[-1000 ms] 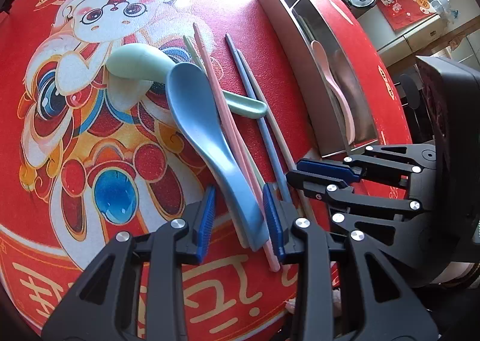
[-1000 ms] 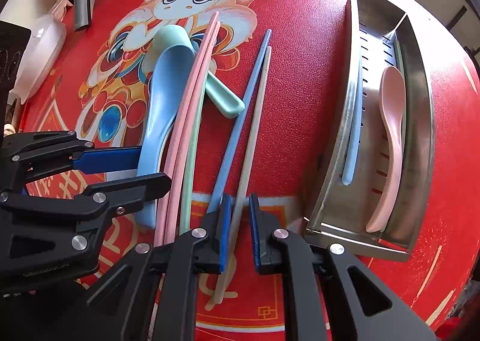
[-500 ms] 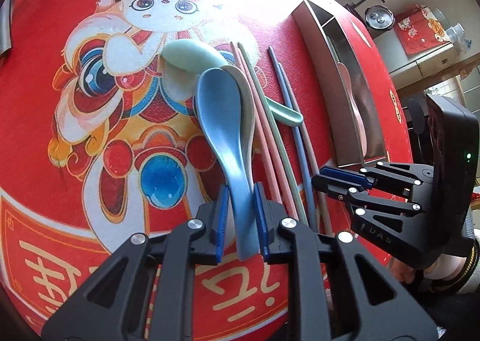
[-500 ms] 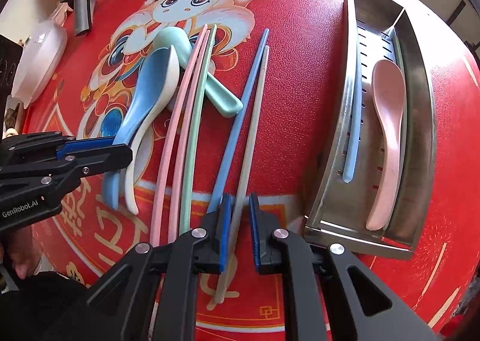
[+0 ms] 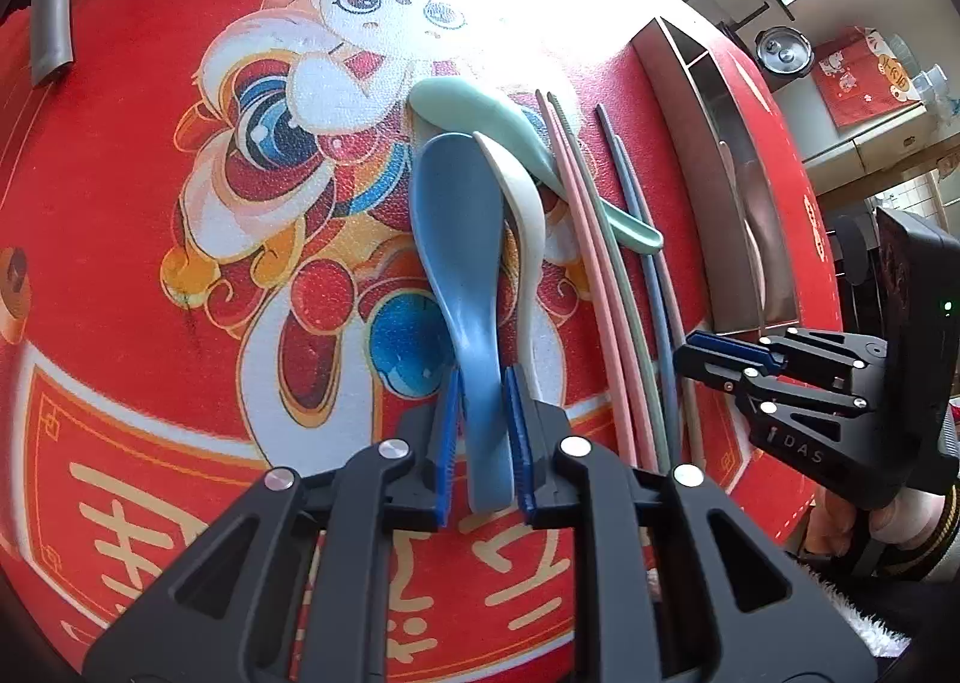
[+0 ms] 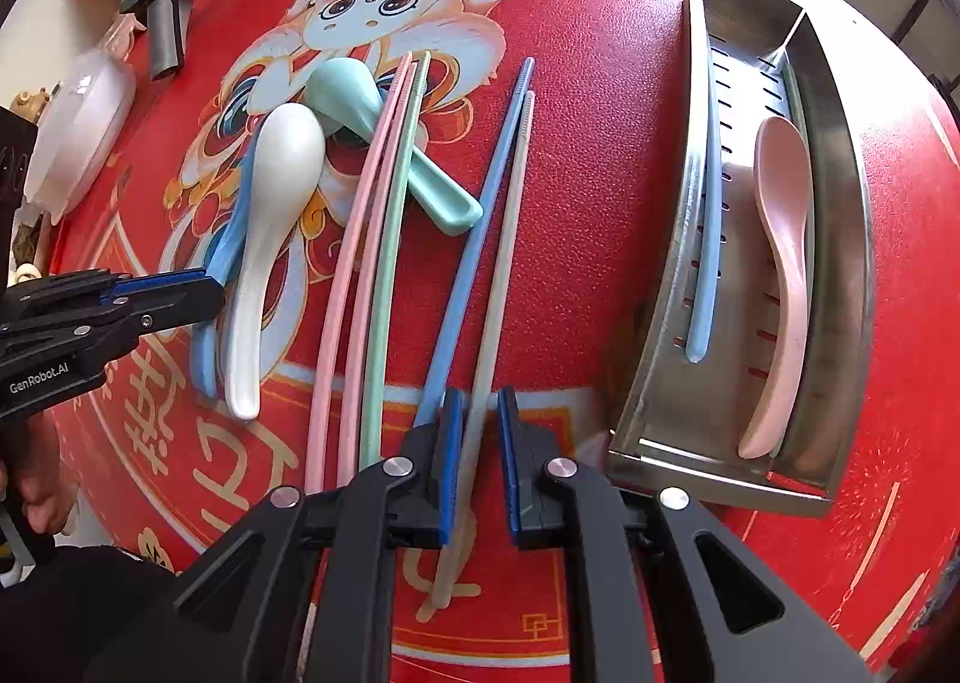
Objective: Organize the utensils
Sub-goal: 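Close left tool on light blue spoon handle while right tool lifts beige chopstick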
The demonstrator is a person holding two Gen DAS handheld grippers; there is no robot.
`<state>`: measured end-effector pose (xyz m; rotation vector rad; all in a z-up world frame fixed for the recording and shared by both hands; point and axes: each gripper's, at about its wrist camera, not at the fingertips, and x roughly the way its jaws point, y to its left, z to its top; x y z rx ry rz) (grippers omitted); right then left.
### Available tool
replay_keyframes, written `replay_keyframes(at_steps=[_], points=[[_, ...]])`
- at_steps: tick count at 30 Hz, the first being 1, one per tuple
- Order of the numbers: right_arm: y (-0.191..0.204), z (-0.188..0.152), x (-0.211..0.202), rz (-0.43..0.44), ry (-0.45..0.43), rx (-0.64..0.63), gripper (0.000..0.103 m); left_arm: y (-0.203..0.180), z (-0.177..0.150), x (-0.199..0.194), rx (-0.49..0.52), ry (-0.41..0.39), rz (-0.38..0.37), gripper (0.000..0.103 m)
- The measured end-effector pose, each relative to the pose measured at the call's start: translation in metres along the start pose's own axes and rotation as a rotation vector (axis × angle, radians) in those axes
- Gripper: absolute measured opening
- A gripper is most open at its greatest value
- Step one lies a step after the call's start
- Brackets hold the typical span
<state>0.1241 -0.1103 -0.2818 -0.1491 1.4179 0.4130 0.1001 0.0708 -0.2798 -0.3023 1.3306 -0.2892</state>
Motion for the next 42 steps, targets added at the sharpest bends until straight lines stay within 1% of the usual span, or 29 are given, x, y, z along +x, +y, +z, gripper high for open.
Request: replay_keyframes(at_steps=[5,7,12,15,16,21,25,30,36,42], points=[[-0.001,-0.001,-0.001,0.006,-0.003,0.005,0.012,0.008,-0.003,-0.001,0.014,0.006,0.053,0.019],[-0.002,-0.001,-0.001,0.007,-0.004,0.006,0.012,0.012,-0.004,-0.002,0.011,0.004,0.044,0.019],[-0.002,-0.002,-0.001,0.009,-0.004,0.008,0.012,0.017,-0.004,-0.004,0.013,-0.008,0.059,0.019],[-0.001,-0.001,-0.001,0.007,-0.002,0.005,0.012,0.014,-0.003,-0.004,0.033,-0.019,0.080,0.019],[-0.001,-0.001,-0.001,0.001,0.000,0.000,0.011,0.012,-0.002,-0.003,0.038,-0.021,0.085,0.019],[0.003,0.004,0.001,-0.020,0.005,-0.022,0.010,0.014,-0.002,-0.004,0.022,-0.036,0.071,0.017],[0.009,0.007,0.002,-0.047,0.007,-0.046,0.010,0.016,-0.005,-0.005,0.024,-0.035,0.078,0.017],[0.013,0.007,0.003,-0.080,0.006,-0.078,0.010,0.024,-0.011,-0.009,0.012,-0.053,0.052,0.017],[0.015,0.009,0.004,-0.087,0.006,-0.081,0.010,0.022,-0.017,-0.010,0.016,-0.091,0.068,0.017],[0.020,0.012,0.006,-0.105,-0.002,-0.095,0.010,0.022,-0.021,-0.010,0.010,-0.108,0.068,0.017]])
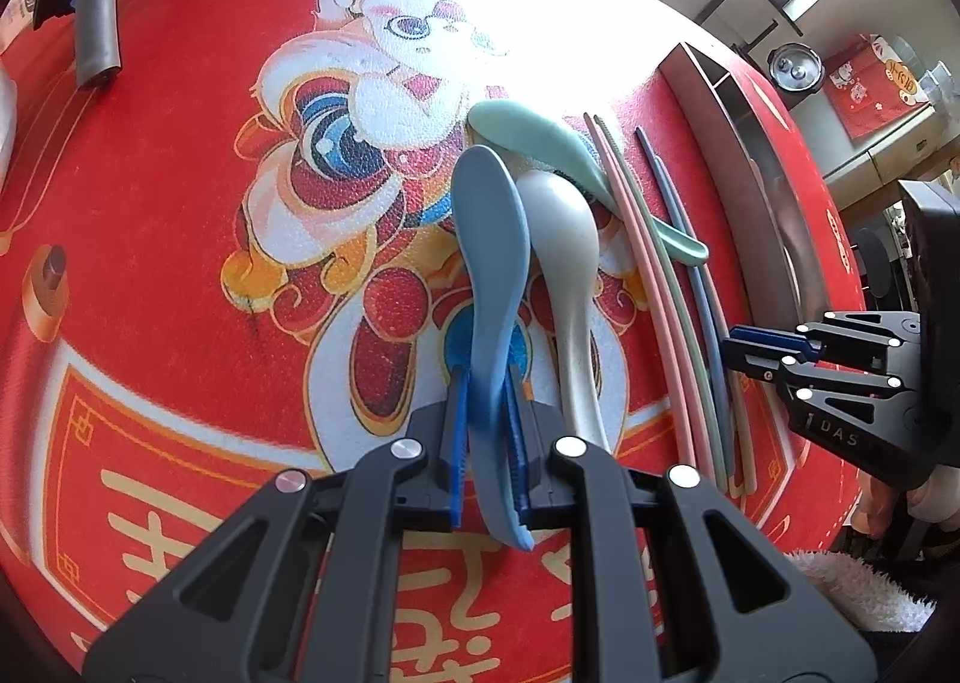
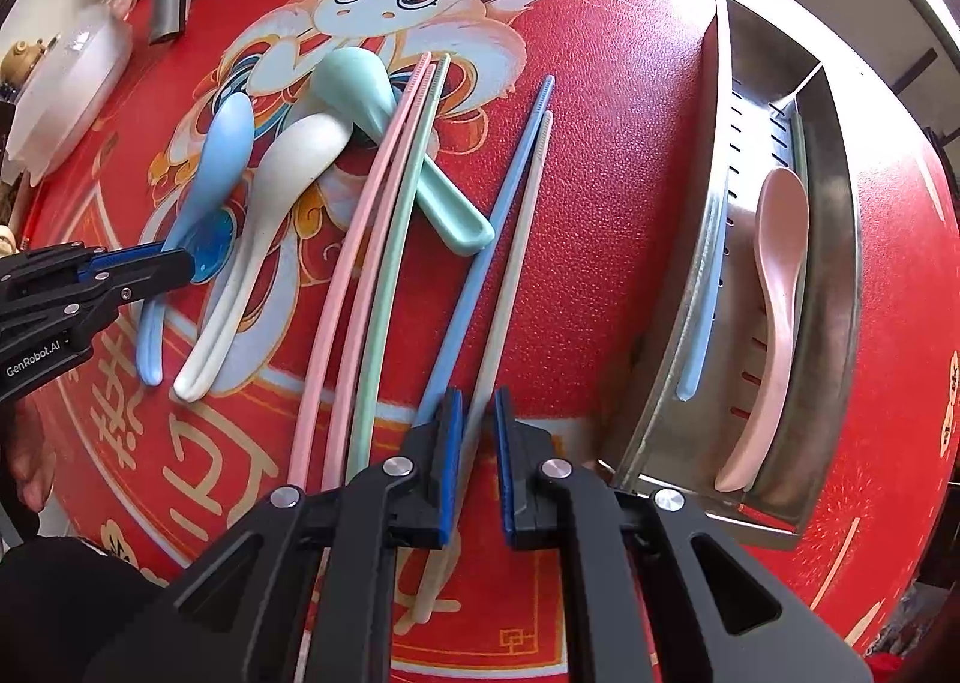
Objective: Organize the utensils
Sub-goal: 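Close left tool on light blue spoon handle while right tool lifts beige chopstick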
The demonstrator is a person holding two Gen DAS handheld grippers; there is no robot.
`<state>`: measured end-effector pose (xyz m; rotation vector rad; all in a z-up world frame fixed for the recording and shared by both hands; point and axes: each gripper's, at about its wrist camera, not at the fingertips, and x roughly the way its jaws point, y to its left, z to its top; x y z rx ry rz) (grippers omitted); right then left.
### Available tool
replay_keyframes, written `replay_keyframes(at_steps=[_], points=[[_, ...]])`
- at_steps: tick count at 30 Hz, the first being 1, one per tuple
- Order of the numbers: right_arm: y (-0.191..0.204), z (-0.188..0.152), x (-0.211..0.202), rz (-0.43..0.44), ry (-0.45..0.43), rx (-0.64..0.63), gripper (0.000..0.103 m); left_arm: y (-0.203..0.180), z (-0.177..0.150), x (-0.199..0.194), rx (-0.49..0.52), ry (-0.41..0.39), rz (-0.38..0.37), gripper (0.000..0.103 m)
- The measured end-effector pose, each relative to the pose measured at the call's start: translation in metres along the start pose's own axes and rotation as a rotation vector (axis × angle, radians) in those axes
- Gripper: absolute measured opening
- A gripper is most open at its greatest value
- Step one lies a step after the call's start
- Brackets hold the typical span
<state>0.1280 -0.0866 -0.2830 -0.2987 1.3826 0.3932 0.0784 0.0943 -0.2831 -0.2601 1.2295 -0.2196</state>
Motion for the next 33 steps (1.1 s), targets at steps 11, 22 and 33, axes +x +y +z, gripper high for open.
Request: replay_keyframes(at_steps=[11,22,33], points=[[-0.010,-0.008,-0.003,0.034,-0.003,0.070,0.007,-0.007,-0.002,-0.001,0.023,-0.015,0.036,0.017],[-0.010,-0.012,-0.004,0.044,0.000,0.083,0.007,-0.002,-0.002,0.000,0.004,-0.026,0.009,0.017],[-0.014,-0.018,-0.006,0.103,0.017,0.115,0.007,0.027,0.000,-0.003,-0.138,0.007,-0.111,0.011]])
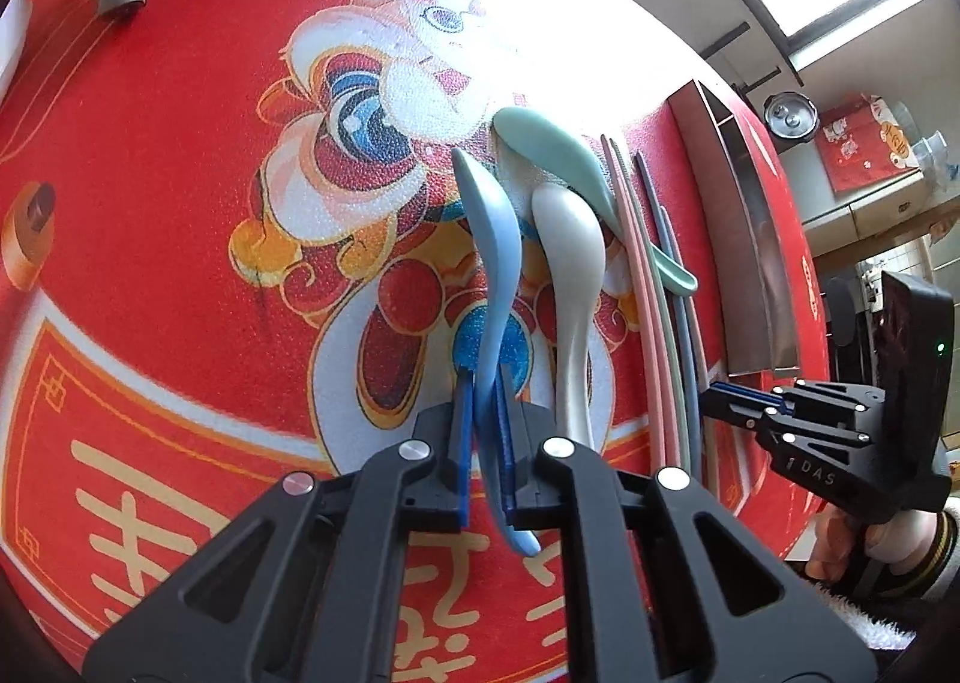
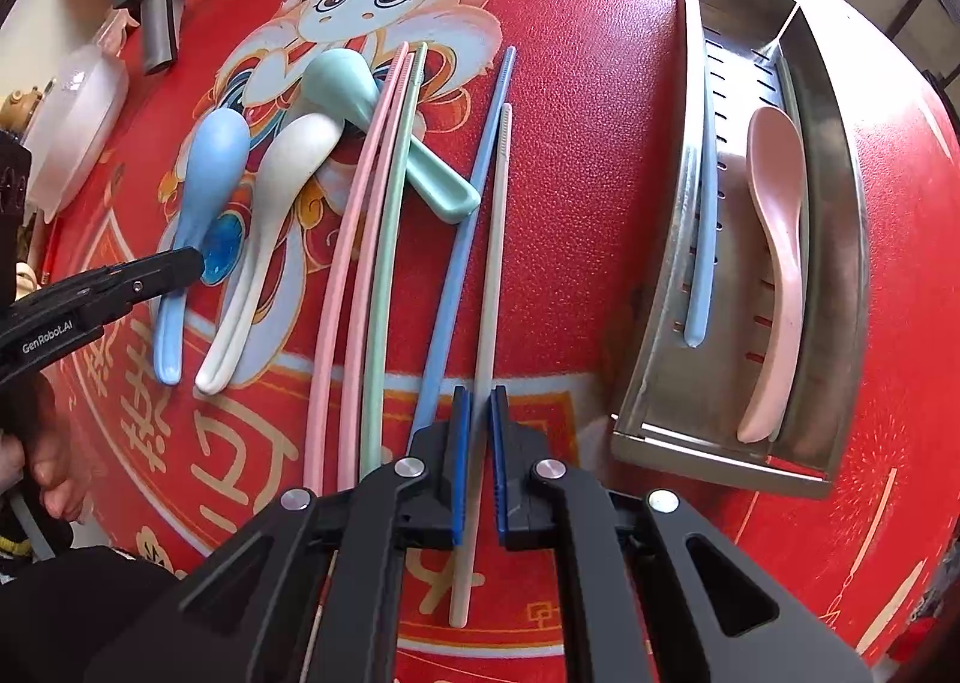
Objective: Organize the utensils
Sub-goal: 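Close left tool on light blue spoon handle while right tool lifts beige chopstick, then carry light blue spoon with left tool while right tool carries beige chopstick into tray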
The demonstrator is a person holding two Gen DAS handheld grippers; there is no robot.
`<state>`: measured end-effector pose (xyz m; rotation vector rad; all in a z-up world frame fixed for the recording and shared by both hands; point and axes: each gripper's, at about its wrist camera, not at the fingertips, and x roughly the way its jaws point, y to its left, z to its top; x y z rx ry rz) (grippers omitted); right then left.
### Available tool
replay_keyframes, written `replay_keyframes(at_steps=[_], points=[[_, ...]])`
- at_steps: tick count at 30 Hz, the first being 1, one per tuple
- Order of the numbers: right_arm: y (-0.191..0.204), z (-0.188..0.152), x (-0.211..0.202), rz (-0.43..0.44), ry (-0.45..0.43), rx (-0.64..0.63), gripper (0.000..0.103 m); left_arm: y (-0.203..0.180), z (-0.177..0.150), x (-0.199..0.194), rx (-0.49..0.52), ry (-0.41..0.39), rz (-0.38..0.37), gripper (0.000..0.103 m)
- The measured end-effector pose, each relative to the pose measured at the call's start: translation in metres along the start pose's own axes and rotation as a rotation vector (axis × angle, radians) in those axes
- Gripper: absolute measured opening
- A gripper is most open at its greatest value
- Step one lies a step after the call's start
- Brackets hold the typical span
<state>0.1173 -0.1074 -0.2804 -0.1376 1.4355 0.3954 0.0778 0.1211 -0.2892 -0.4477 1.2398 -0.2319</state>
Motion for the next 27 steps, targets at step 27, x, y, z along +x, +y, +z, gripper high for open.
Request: replay_keyframes(at_steps=[27], points=[[-0.026,0.004,-0.047,0.093,-0.151,0.130,0.006,-0.039,0.010,-0.036,0.111,-0.050,-0.007,0.011]])
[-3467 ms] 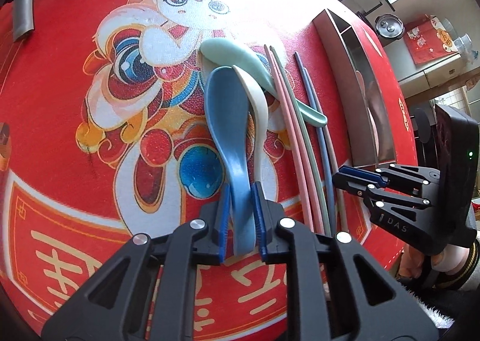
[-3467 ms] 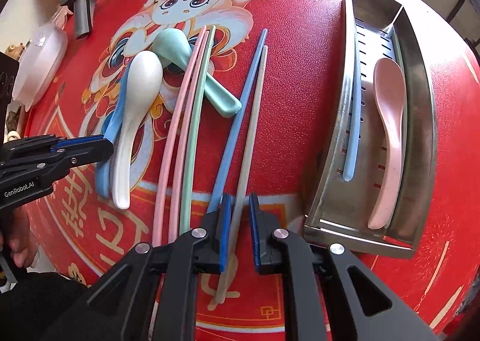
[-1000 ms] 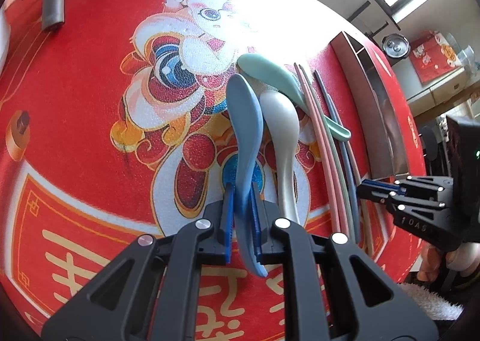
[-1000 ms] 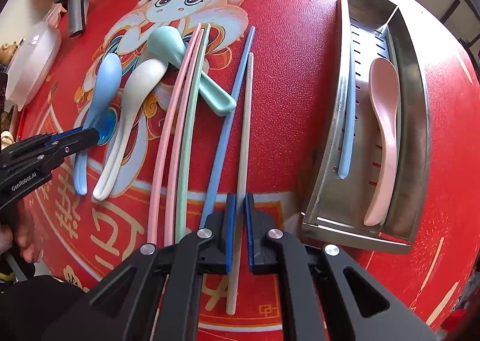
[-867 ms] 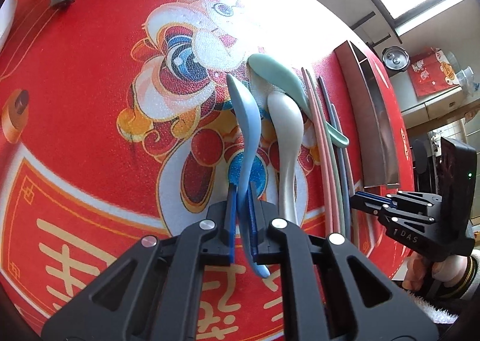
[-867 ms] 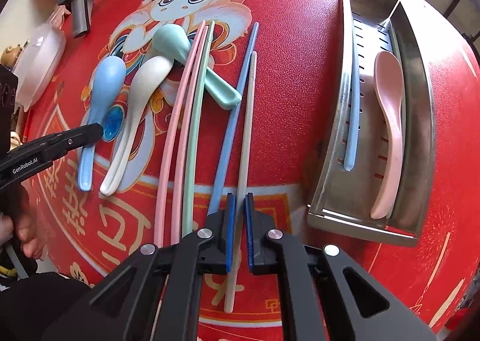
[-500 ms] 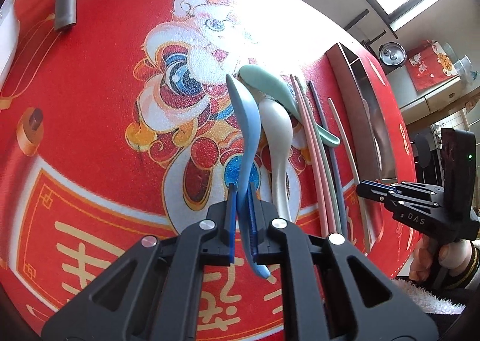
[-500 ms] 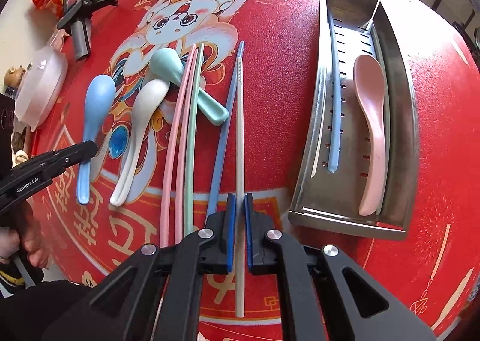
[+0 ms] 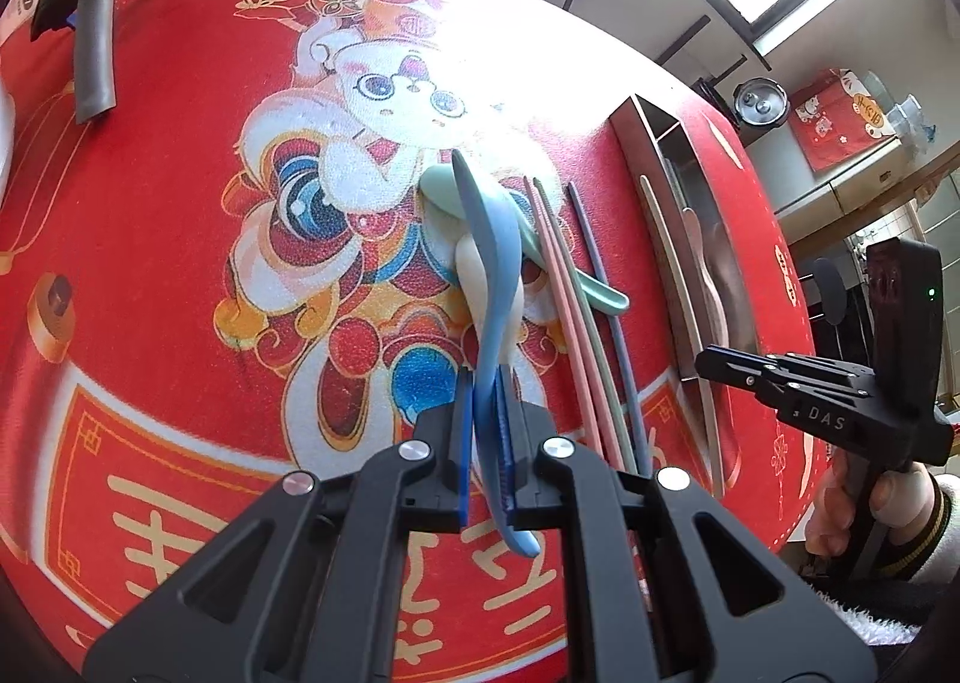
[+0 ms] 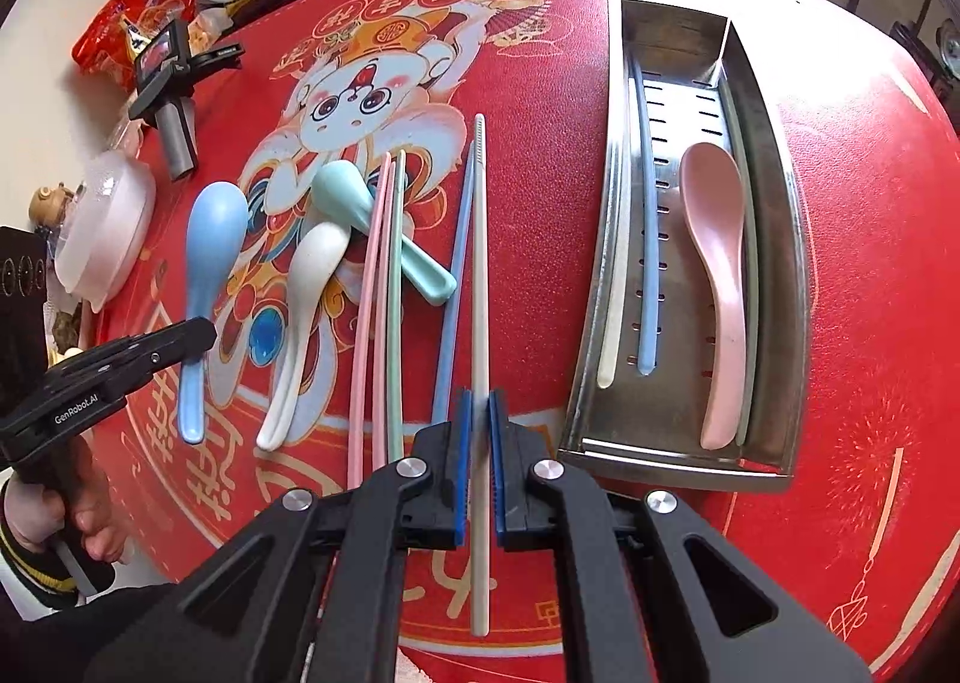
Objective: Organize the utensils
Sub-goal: 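Carry light blue spoon with left tool while right tool carries beige chopstick into tray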
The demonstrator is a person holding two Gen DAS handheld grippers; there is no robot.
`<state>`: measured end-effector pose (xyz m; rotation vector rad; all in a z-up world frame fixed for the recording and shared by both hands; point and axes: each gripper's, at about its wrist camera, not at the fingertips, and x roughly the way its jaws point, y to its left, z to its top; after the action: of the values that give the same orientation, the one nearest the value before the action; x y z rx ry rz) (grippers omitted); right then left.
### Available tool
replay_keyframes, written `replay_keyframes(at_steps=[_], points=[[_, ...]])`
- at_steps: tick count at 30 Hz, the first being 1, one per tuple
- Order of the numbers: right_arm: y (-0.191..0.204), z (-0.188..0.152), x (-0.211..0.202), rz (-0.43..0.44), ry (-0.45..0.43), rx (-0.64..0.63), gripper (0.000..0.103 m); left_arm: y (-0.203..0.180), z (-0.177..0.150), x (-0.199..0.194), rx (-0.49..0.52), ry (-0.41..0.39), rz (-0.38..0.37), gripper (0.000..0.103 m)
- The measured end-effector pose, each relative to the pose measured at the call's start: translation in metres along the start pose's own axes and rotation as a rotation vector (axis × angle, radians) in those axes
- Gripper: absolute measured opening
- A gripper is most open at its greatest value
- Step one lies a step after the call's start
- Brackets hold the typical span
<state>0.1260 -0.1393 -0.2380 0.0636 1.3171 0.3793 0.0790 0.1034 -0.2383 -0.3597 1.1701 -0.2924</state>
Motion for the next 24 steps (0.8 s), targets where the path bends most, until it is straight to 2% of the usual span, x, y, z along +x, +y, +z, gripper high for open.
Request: replay_keyframes(at_steps=[6,12,18,24], points=[[-0.013,0.009,-0.014,0.006,-0.039,0.034,0.006,-0.023,0.015,0.002,0.041,0.000,-0.023,0.011],[-0.045,0.024,-0.030,-0.017,-0.081,0.094,0.006,-0.062,0.042,0.013,0.100,0.005,-0.073,0.011],[-0.085,0.043,-0.039,-0.070,-0.104,0.143,0.006,-0.106,0.068,0.039,0.149,0.036,-0.121,0.011],[-0.107,0.059,-0.035,-0.101,-0.098,0.155,0.006,-0.137,0.093,0.075,0.144,0.084,-0.144,0.011]])
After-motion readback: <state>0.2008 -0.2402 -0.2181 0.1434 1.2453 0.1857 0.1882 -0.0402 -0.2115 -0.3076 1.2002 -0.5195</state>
